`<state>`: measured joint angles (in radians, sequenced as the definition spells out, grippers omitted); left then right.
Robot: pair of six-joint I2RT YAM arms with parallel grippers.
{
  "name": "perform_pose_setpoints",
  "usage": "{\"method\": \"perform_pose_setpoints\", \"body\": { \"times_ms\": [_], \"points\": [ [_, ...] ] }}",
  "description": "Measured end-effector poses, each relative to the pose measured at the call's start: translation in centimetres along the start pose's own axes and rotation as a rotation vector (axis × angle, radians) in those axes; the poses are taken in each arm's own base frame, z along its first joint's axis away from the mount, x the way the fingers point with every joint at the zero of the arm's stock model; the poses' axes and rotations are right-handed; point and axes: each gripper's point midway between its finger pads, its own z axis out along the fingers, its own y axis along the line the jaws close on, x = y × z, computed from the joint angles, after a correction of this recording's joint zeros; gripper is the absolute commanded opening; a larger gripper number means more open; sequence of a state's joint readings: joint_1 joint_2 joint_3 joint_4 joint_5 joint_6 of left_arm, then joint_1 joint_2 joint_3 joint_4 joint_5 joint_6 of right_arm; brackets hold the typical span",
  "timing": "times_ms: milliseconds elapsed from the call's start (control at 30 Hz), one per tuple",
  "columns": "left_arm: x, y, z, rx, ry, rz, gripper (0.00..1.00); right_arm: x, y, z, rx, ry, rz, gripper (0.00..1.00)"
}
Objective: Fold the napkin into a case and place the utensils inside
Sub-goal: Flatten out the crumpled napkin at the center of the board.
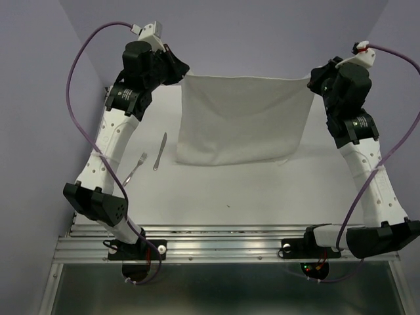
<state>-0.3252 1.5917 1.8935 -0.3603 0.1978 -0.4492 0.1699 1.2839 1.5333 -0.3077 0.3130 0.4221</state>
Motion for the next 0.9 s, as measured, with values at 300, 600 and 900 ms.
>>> {"method": "perform_pose_setpoints", "body": {
  "times_ms": [300, 600, 900],
  "points": [
    [-6.5, -7.0, -10.1, 0.204, -0.222, 0.091, 0.00, -11.9, 4.0, -9.9, -0.218, -0.253, 0.079, 0.01],
    [-10.1, -13.7, -23.3, 0.447, -0.438, 0.182, 0.00, -17.5, 6.1, -20.2, -0.450, -0.402, 0.137, 0.01],
    [-8.8, -14.0, -25.9, 0.484, -0.433, 0.177, 0.00, -17.6, 5.8, -23.0, -0.501, -0.415, 0.168, 0.01]
  ]
}}
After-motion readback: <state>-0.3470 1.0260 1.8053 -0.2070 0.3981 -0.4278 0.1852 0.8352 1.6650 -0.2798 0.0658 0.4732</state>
